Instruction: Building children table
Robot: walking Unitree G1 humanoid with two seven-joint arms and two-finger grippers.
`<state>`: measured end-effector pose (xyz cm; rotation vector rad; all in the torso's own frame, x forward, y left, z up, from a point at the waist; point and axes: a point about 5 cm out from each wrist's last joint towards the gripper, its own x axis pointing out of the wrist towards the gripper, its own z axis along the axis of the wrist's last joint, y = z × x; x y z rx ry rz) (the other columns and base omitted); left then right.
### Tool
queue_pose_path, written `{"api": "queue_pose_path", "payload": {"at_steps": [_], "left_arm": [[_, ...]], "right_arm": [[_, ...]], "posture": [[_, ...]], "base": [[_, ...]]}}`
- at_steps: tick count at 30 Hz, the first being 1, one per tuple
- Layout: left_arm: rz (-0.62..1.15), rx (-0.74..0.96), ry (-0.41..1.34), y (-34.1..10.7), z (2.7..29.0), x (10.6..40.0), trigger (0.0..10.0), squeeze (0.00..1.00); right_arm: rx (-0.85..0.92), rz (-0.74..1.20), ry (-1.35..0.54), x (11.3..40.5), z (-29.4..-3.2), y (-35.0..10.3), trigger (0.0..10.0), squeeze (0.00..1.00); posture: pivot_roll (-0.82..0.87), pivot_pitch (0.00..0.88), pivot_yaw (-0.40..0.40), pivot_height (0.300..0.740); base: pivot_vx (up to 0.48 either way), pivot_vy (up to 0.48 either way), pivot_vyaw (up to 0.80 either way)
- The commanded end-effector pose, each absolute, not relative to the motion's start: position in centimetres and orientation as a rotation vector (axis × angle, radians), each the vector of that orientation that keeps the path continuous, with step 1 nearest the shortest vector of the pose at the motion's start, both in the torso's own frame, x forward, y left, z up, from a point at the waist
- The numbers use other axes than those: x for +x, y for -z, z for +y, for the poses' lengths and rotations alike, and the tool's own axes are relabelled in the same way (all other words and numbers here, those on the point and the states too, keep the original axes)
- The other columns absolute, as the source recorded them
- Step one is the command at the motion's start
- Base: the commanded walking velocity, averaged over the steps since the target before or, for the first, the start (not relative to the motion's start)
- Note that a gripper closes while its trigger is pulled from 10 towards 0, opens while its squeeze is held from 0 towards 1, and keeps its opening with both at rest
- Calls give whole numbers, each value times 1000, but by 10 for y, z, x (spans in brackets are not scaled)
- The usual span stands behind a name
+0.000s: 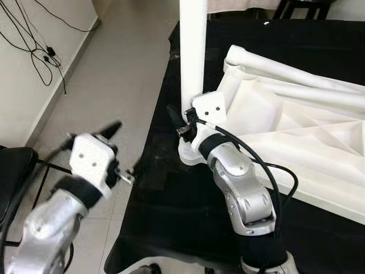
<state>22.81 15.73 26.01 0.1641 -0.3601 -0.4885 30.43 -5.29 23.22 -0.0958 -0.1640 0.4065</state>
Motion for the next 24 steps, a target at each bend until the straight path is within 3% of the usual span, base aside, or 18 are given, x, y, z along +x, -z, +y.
{"api": "queue_pose_path", "payload": {"at_steps": [1,10,12,15,24], "left_arm": [[-383,116,565,-275,158,230,10000,0],[-452,38,742,-312,152,242,10000,0],[-430,-24,832,-338,152,267,10000,0],[-378,-90,831,-350,141,296,10000,0],[-260,-189,932,-359,112,319,10000,0]], "right_arm": [[-60,125,-350,309,-60,-176,10000,0],[-47,103,-370,309,-57,-179,10000,0],[-28,73,-414,304,-49,-182,10000,0],[-21,69,-440,301,-44,-184,10000,0],[-14,56,-466,297,-38,-187,10000,0]], "posture": [[4,225,56,740],[3,213,65,740],[5,201,75,740],[-2,193,76,740],[-12,185,78,740]], "base": [[0,0,0],[0,0,0],[0,0,0],[0,0,0],[0,0,0]]}}
